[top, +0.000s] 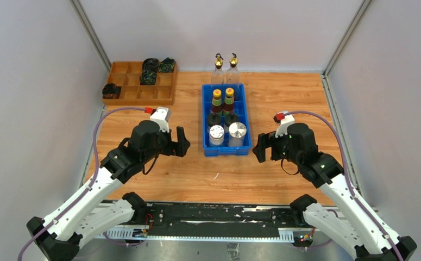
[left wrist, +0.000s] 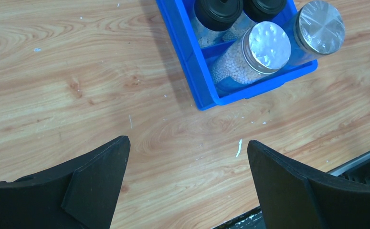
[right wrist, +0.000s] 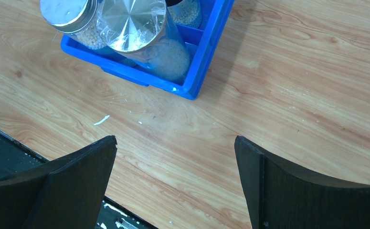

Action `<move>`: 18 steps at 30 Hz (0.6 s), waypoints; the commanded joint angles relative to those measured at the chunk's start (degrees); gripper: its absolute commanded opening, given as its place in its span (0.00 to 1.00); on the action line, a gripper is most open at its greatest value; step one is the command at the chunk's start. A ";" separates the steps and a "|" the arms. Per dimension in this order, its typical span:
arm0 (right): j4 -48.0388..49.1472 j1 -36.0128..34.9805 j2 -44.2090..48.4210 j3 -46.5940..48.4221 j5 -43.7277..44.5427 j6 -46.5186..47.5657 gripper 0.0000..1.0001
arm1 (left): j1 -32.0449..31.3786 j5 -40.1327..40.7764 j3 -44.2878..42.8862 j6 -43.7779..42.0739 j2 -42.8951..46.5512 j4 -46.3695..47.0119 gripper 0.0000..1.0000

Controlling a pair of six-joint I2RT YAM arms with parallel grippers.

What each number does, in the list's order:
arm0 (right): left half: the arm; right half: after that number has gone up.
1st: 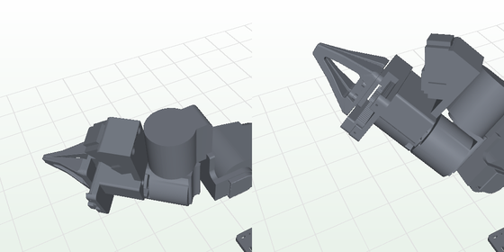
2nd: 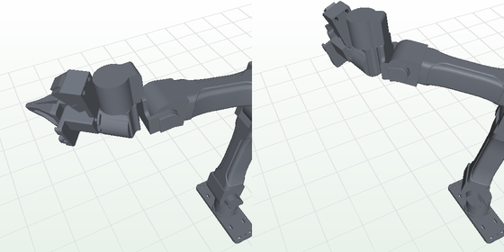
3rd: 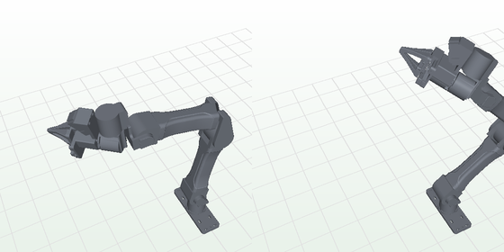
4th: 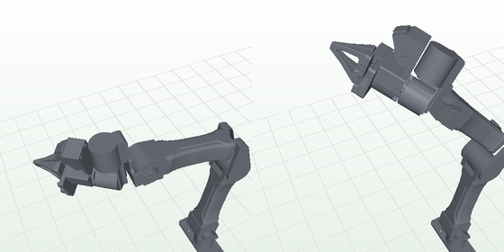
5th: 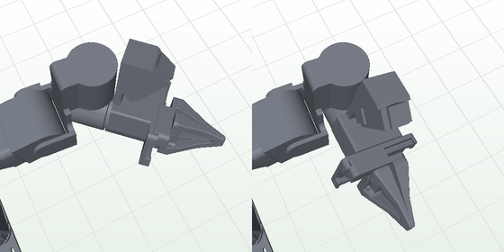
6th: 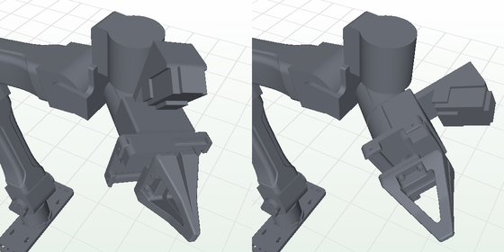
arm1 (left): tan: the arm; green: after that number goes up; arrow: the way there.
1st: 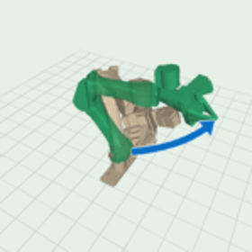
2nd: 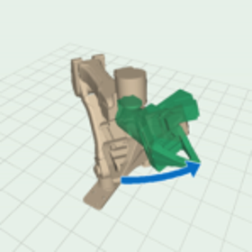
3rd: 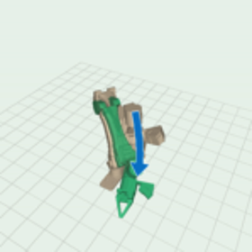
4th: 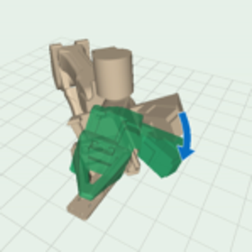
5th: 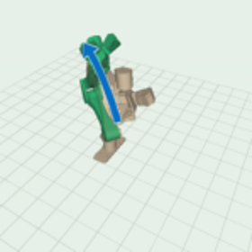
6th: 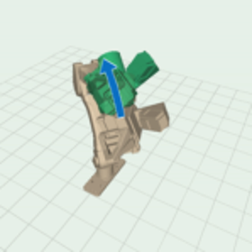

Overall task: Organize the condiment bottles
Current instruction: Move the storage box to the center of the board.

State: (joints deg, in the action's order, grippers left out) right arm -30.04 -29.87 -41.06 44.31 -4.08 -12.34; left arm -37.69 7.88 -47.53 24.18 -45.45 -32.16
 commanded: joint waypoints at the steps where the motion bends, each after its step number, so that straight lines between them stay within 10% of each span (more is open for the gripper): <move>1: -0.01 -0.54 0.03 0.69 0.06 0.18 1.00 | -0.28 -0.98 0.93 -0.48 -0.66 1.18 1.00; 18: 0.44 -0.53 -0.30 0.69 1.24 1.02 1.00 | -0.28 -2.28 0.81 0.07 -3.16 3.21 1.00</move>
State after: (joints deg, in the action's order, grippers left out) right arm -29.61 -29.87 -41.85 44.31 -3.99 -12.21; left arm -37.69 6.33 -47.09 24.23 -48.53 -30.06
